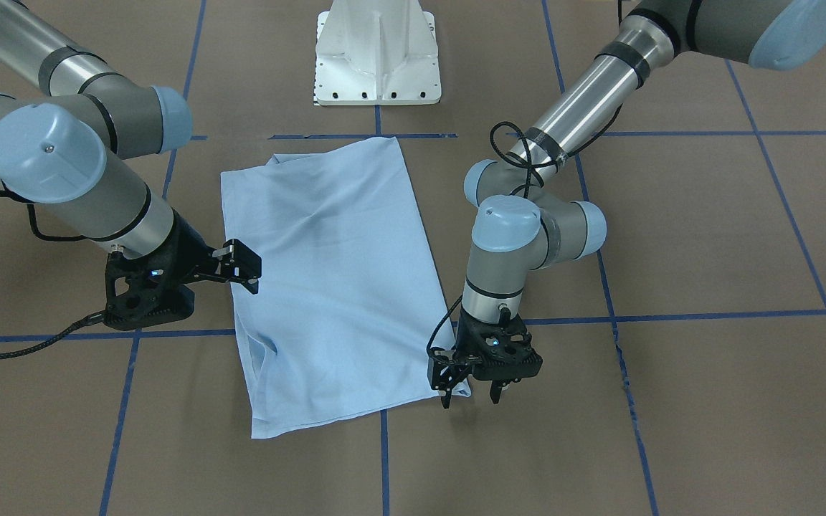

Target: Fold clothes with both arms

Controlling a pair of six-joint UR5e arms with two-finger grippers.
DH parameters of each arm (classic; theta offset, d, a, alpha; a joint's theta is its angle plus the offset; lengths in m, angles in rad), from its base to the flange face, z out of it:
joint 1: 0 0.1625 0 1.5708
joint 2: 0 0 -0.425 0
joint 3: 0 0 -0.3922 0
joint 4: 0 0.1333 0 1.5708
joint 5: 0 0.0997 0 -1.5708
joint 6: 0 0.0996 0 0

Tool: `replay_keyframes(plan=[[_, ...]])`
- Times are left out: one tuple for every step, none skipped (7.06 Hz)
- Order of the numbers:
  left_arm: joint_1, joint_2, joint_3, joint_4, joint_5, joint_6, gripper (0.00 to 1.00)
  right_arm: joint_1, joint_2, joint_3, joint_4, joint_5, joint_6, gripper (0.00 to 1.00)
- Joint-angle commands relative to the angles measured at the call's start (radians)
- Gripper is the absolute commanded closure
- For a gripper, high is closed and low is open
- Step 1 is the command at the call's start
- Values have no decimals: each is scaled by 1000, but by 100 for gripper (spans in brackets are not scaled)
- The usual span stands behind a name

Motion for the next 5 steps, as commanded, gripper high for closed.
replay_keyframes(plan=[[4, -1, -5, -1, -8, 0, 18, 2, 0, 0, 0, 1, 0, 0], [4, -1, -10, 1, -14, 0, 18, 2, 0, -2, 0, 1, 0, 0], [12, 2, -10, 1, -28, 0, 18, 2, -1, -2, 0, 1, 0, 0], [13, 2, -12, 1, -28, 0, 18, 2, -1, -2, 0, 1, 0, 0], [16, 5, -22, 4, -30, 0, 19, 2, -1, -2, 0, 1, 0, 0]])
